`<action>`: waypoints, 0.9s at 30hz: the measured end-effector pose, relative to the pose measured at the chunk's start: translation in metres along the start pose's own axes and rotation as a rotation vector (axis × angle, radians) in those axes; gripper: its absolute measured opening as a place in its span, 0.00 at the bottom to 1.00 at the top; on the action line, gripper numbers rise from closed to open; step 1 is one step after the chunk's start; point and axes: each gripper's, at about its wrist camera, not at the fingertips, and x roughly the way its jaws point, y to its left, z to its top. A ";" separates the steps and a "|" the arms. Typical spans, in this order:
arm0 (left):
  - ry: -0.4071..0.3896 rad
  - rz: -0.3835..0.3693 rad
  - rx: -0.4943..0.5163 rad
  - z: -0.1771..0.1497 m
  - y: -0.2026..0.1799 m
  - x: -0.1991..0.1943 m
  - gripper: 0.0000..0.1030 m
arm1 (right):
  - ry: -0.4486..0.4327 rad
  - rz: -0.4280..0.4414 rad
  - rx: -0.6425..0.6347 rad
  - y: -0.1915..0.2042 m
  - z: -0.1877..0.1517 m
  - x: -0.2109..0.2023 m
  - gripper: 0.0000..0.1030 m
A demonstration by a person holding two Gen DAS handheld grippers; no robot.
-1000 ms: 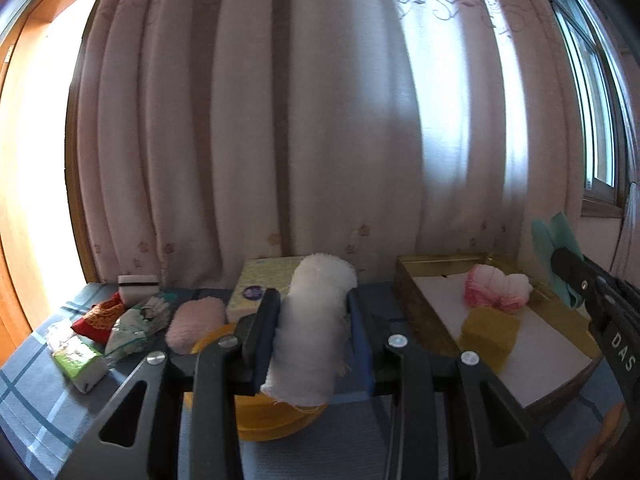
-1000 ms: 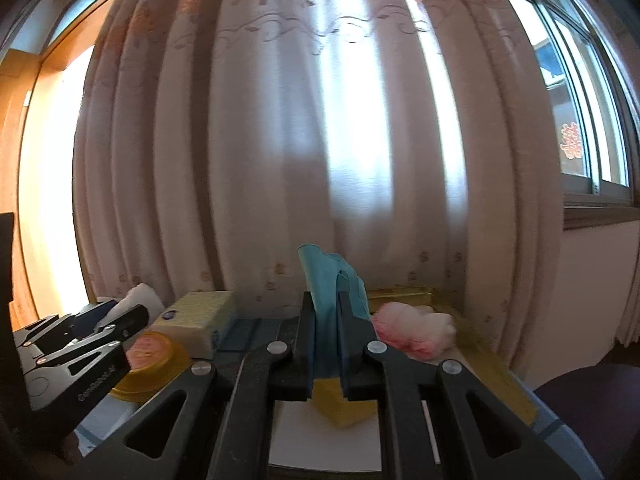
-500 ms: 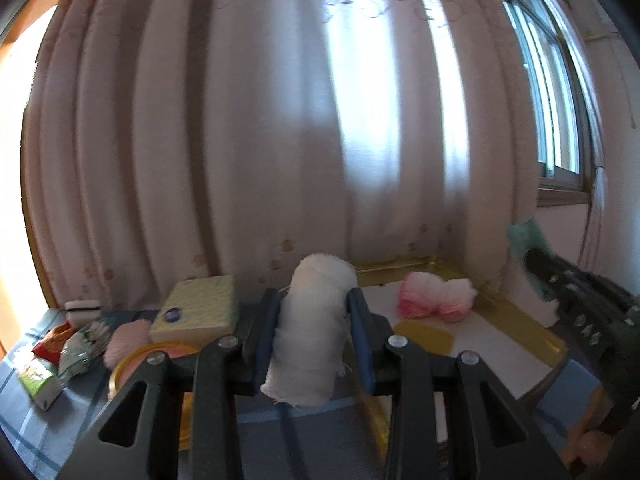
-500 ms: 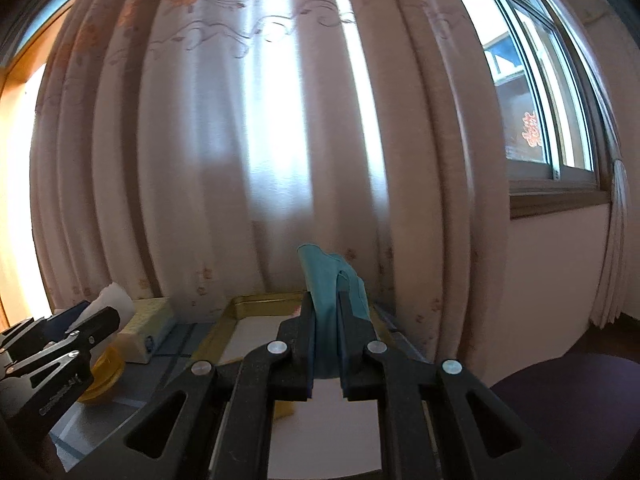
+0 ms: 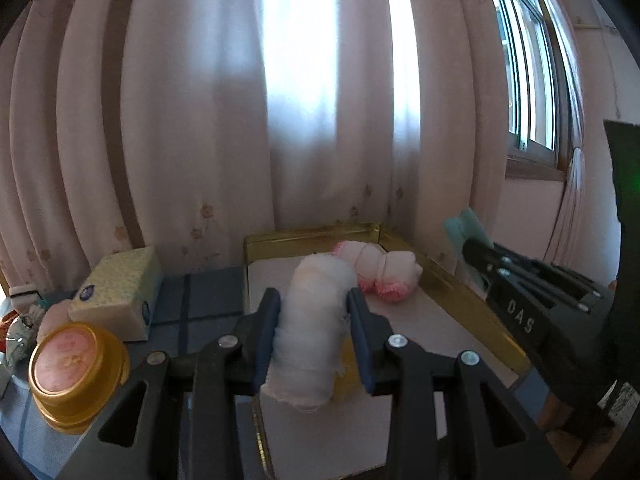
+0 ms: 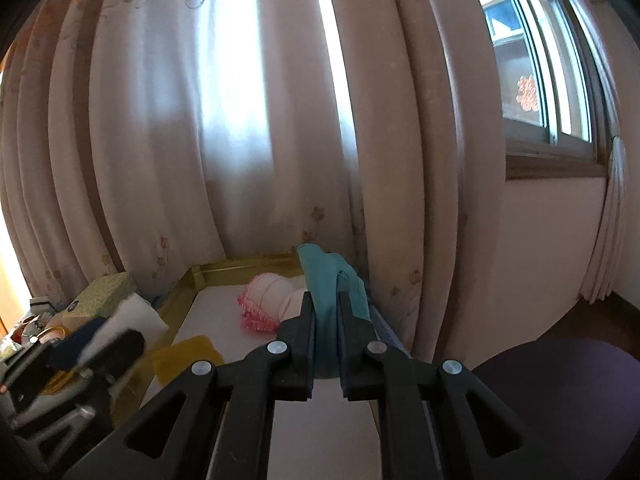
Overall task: Organize soft objects
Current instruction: 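Carry the gauze roll and teal cloth over the gold tray with both tools, then open the right tool to drop the teal cloth while the left tool releases the gauze roll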
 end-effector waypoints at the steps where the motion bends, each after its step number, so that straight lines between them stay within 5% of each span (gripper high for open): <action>1: 0.004 0.002 0.001 0.000 -0.001 0.002 0.33 | 0.011 0.003 0.002 -0.001 0.000 0.002 0.10; 12: 0.065 0.025 0.043 -0.002 -0.010 0.013 0.39 | 0.087 0.069 -0.017 0.003 0.002 0.019 0.11; 14: 0.058 0.039 0.058 -0.003 -0.013 0.012 0.70 | 0.086 0.065 -0.024 0.004 0.002 0.018 0.17; 18: 0.016 0.063 0.076 -0.004 -0.016 0.003 1.00 | 0.066 0.052 -0.031 0.004 0.001 0.013 0.82; 27: -0.027 0.090 0.091 -0.005 -0.011 -0.009 1.00 | -0.086 -0.023 -0.072 0.012 0.001 -0.013 0.83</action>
